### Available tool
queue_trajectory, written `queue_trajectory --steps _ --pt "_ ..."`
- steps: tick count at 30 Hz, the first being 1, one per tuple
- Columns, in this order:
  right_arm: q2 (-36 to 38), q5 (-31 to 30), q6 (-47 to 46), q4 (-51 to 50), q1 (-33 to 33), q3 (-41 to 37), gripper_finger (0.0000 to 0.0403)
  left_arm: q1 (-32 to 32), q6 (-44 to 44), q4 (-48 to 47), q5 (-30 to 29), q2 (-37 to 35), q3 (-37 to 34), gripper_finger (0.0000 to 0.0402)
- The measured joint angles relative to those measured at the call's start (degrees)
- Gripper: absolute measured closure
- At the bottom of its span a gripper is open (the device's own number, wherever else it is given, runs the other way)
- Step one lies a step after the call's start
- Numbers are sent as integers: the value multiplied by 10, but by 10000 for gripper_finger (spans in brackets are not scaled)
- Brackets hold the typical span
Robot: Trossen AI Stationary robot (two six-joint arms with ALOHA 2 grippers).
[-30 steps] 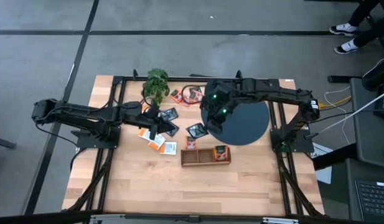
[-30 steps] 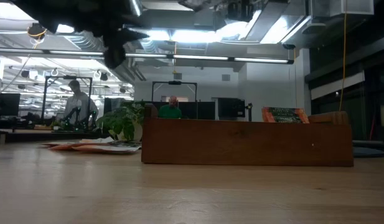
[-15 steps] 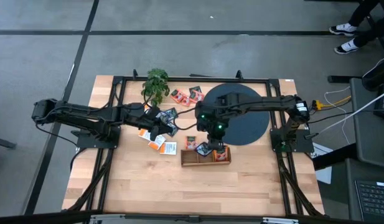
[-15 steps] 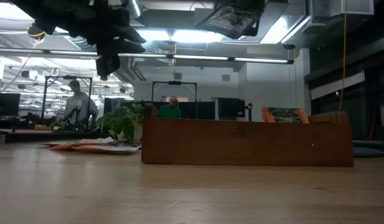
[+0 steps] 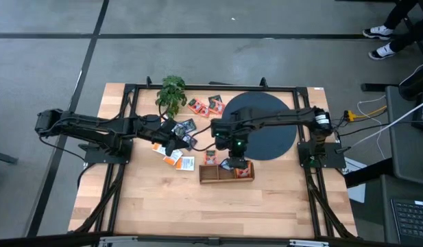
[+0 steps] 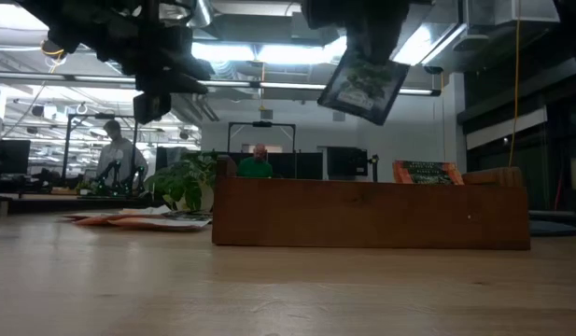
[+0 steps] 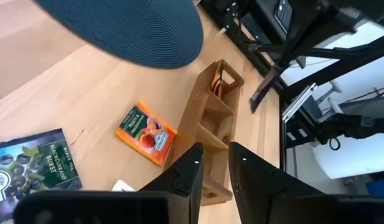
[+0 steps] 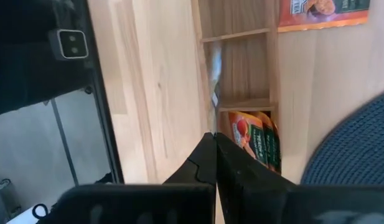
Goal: Pick & Place Tea
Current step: Put the purple tea bag into the middle section of the wooden organizer
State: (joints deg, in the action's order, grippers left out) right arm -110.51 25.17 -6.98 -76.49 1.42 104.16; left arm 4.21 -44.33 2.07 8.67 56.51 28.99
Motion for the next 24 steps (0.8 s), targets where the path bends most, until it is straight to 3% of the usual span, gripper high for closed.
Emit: queue_trajectory --steps 24 --pt "-99 -3 63 -7 2 -1 401 0 1 -23 -15 0 0 329"
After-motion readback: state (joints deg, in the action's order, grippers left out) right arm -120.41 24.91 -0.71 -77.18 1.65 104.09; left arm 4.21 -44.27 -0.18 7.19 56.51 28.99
